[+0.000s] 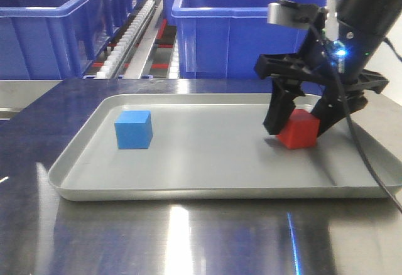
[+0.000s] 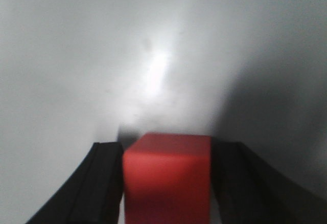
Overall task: Sort and place red and blue blocks on shelf
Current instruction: 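Close the right gripper around the red cube, then lift the red cube up and away from the tray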
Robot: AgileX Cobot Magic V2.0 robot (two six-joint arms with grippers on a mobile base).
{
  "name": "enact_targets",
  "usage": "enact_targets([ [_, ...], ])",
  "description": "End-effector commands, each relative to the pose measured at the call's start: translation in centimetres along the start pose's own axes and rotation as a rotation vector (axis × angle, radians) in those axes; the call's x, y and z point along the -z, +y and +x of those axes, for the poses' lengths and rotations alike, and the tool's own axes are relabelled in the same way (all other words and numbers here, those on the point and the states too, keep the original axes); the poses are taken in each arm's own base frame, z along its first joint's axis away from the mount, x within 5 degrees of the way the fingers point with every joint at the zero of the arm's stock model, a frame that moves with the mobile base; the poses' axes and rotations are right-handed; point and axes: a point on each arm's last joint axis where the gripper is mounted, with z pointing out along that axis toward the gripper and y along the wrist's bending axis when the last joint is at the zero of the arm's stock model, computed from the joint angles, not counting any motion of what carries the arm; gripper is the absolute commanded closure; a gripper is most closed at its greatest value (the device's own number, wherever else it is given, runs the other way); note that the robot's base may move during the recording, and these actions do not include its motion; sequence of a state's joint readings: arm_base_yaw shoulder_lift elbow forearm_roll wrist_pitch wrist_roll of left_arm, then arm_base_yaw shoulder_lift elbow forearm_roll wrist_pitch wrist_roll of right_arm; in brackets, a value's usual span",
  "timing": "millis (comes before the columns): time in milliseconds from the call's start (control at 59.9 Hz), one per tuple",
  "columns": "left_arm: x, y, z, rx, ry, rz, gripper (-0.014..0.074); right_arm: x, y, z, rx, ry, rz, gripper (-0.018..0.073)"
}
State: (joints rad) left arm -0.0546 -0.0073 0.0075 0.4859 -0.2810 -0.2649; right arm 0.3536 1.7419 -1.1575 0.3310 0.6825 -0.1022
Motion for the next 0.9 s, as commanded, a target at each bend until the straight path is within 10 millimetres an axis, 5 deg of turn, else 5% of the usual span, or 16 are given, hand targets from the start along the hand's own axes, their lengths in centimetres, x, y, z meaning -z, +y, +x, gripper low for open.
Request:
enact_targets([
  [0,0.3,-0.4,0.5,0.033,-0.045,0.023,0.0471,1.6,0.6,-1.1,0.011,-0.088,-0.013,0.0122],
  [234,0.3,-0.4,0.5,0.033,-0.045,0.023,0.0471,1.6,1.0,-1.0,0.021,-0.079,-0.018,0.0519],
  [468,0.3,-0.4,0.5,0.033,-0.045,0.023,0.0471,3.8,1.8,-2.3,0.041,-0.121,-0.037,0.0502],
  [885,0.3,-0.4,0.5,0.033,-0.045,0.023,0.0471,15.1,3.2,-2.9,0.108,-0.583,-0.035,0.0502],
])
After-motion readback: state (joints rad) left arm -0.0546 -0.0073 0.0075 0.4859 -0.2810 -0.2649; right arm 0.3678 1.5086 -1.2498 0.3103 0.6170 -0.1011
